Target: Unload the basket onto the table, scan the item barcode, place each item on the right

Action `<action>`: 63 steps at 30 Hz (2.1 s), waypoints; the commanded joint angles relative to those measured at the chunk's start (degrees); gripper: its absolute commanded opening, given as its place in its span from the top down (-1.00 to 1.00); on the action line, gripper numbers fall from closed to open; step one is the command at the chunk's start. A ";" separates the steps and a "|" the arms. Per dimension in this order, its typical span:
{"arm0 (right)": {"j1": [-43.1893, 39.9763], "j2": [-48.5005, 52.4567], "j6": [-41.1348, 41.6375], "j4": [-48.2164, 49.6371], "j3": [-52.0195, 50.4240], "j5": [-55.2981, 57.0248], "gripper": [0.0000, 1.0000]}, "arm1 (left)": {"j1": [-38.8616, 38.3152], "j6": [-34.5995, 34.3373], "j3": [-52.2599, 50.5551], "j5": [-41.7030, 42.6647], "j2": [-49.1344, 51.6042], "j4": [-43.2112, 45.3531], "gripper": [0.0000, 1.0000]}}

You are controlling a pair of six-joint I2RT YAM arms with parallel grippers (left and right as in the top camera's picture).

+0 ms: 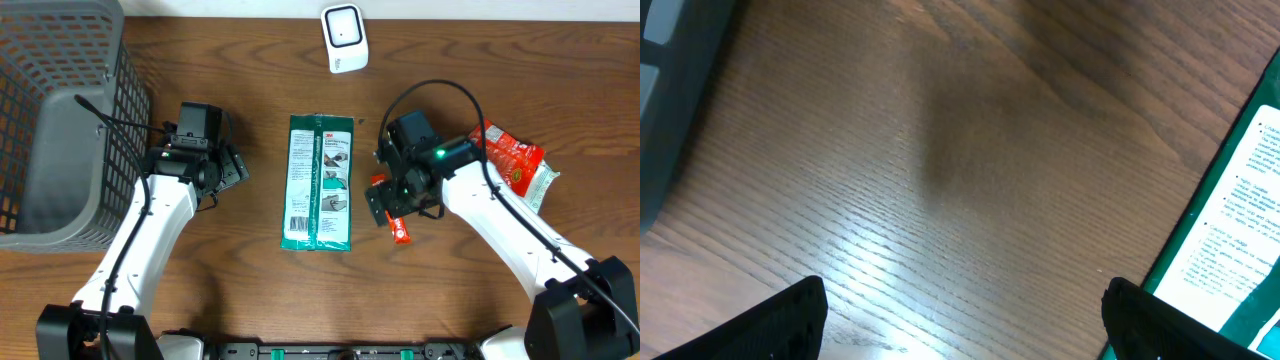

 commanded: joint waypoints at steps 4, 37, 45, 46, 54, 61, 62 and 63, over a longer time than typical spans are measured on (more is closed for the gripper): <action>0.24 0.15 -0.33 3.08 -1.01 0.35 -0.91 | 0.20 -0.07 0.57 -0.33 0.31 -0.15 -0.77; 0.33 0.15 0.63 24.81 -19.12 4.44 0.15 | 0.20 -0.07 0.57 -0.31 0.31 -0.15 -0.77; 0.33 0.31 1.44 25.75 -19.82 4.61 0.31 | 0.20 -0.07 0.57 -0.31 0.31 -0.13 -0.78; 0.33 0.44 1.44 25.75 -19.82 4.61 0.31 | 0.20 -0.07 0.57 -0.33 0.31 -0.13 -0.77; 0.33 3.13 2.91 25.70 -19.87 4.20 0.41 | 0.20 -0.07 0.57 -0.33 0.31 -0.13 -0.77; 0.33 3.85 2.93 25.64 -19.87 4.22 0.83 | 0.20 -0.04 0.57 -0.33 0.31 -0.42 -0.77; 0.33 3.85 2.93 25.53 -19.87 4.22 0.84 | 0.20 -0.04 0.57 -0.33 0.31 -0.42 -0.78; 0.33 3.85 2.91 25.51 -19.87 4.22 0.85 | 0.20 -0.04 0.57 -0.33 0.31 -0.42 -0.78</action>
